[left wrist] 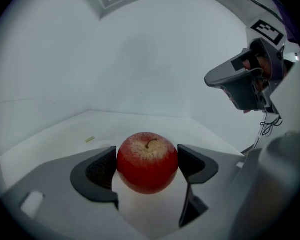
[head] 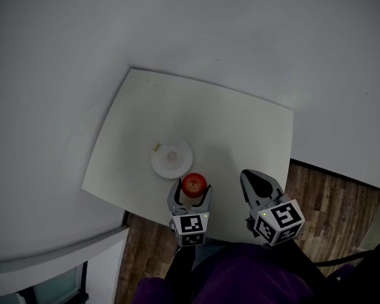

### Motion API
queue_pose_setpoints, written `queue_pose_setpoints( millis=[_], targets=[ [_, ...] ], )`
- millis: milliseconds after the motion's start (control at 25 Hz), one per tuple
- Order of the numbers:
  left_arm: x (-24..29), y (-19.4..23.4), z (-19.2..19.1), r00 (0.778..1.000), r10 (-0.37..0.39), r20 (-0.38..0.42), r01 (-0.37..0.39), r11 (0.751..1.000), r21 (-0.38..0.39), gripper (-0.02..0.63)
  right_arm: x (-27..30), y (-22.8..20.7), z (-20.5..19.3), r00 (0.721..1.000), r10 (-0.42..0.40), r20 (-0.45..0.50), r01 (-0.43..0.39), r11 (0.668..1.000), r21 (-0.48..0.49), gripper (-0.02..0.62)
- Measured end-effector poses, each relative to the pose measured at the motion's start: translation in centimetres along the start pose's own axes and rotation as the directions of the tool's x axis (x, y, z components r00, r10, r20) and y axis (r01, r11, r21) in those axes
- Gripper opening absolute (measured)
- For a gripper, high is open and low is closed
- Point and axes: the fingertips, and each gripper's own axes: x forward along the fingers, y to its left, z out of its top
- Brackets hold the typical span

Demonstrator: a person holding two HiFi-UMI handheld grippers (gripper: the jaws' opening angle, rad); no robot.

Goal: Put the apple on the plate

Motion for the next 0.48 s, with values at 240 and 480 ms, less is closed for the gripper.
queue_pose_setpoints(
  millis=[240,480],
  targets=[
    [0.6,1.5,1.6,1.0,0.012,0.016,-0.012,1.0,0.02,0.39,0.5,-0.1,0.0,1.0,-0.001,-0.004,0.001,1.0,0.008,0.012],
    [1.7,3.2,2.4,0.999,0.027,0.023,-0.027,1.0,0.014,0.39,1.0,-0.4,-0.1,1.0,-0.004,-0.012,0.004,1.0,0.017,0.012]
  ],
)
